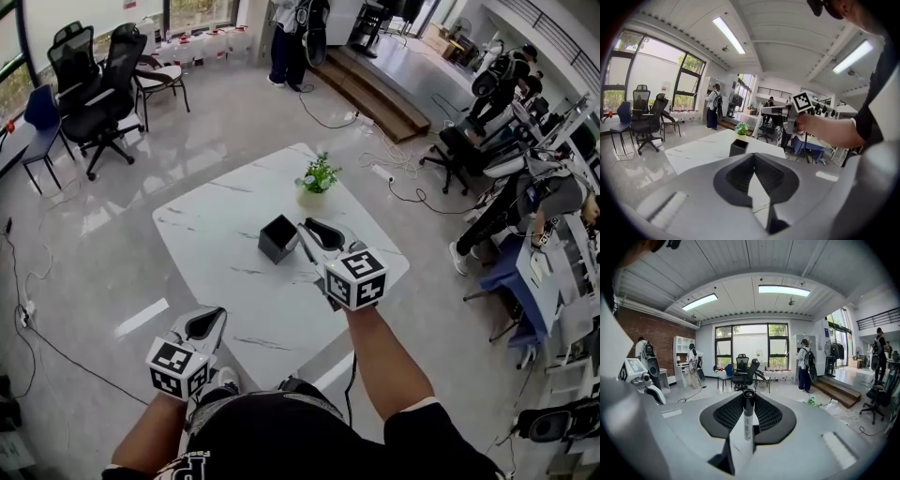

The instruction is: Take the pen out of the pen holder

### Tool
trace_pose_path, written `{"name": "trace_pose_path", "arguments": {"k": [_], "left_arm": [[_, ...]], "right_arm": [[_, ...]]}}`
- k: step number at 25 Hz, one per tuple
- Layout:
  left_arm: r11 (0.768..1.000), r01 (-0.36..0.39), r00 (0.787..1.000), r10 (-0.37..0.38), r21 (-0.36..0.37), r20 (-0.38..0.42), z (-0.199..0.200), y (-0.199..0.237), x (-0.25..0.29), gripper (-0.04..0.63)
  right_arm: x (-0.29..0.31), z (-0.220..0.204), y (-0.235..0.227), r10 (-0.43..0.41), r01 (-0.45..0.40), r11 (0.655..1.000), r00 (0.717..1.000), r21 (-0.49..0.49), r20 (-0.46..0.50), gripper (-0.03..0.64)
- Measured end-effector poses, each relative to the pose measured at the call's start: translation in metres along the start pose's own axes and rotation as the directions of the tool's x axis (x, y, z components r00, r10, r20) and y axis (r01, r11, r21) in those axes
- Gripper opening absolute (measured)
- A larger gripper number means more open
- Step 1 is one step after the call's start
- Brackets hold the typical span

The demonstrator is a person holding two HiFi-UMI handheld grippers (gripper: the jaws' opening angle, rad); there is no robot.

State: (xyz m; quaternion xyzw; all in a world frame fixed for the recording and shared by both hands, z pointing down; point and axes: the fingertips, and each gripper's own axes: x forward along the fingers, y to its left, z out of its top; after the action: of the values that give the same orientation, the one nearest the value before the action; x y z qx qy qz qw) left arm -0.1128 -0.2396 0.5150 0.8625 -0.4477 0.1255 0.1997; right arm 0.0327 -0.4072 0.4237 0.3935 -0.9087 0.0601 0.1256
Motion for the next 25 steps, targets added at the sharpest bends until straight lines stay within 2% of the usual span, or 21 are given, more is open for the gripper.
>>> {"name": "trace_pose_path", "arguments": {"k": [6, 25], "left_arm": [[0.999, 0.026, 1.000, -0.027, 0.021, 0.005, 0.004, -0.008, 0.006, 0.057], [0.991, 0.104, 0.993, -0.107, 0.080, 0.041, 0.026, -0.037, 0.023, 0.057]], "right_arm": [[-0.037, -0.006, 0.022, 0.006, -0.005, 1.000, 1.000, -0.009, 0.016, 0.071], [-0.122, -0.031, 0.062, 0.005, -0.013, 0.993, 0.997, 0.118, 0.073, 0.071]]}}
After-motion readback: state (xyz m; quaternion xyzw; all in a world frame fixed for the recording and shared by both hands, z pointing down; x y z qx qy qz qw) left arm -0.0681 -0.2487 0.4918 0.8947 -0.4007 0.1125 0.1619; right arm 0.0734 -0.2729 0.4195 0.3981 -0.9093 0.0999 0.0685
